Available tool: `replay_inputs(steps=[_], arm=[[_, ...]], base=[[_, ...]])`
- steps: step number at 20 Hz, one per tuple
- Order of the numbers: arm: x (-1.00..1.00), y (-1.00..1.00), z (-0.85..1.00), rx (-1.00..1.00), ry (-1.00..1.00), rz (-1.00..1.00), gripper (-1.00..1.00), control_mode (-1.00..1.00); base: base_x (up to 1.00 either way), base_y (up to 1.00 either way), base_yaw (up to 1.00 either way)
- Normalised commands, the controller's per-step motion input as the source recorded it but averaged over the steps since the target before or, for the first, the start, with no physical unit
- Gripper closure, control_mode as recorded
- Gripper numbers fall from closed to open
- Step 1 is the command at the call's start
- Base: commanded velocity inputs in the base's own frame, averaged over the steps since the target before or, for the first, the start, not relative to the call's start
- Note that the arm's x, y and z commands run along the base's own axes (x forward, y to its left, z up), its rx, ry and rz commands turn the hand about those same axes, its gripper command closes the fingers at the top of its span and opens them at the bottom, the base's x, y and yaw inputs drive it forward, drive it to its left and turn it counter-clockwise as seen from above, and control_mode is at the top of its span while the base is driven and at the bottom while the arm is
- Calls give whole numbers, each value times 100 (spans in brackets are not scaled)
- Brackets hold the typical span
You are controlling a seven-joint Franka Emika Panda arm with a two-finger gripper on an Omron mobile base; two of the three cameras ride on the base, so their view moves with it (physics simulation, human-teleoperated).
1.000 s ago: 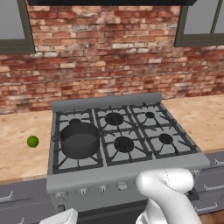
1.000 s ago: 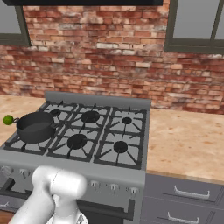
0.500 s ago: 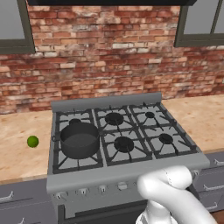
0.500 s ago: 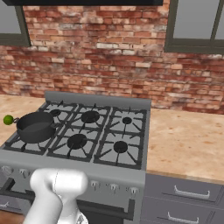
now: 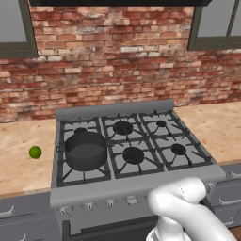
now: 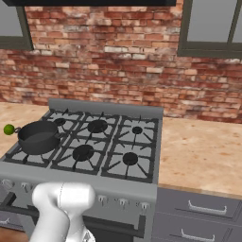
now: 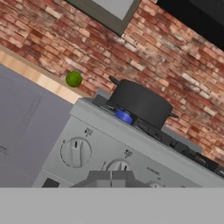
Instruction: Turn on the burner for the pot on the stove. Wait thirty seconds for the pot to heat up. Then add the lime to the pot.
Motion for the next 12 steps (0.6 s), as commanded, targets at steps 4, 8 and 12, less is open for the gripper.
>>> replay_inputs(steps=[4, 8, 12], arm=[[0, 0, 2, 0, 0, 0, 100, -100], [0, 0, 0, 0, 0, 1, 100, -100], [0, 0, 0, 0, 0, 1, 100, -100]], base=[[0, 0, 0], [0, 0, 0], [0, 0, 0]])
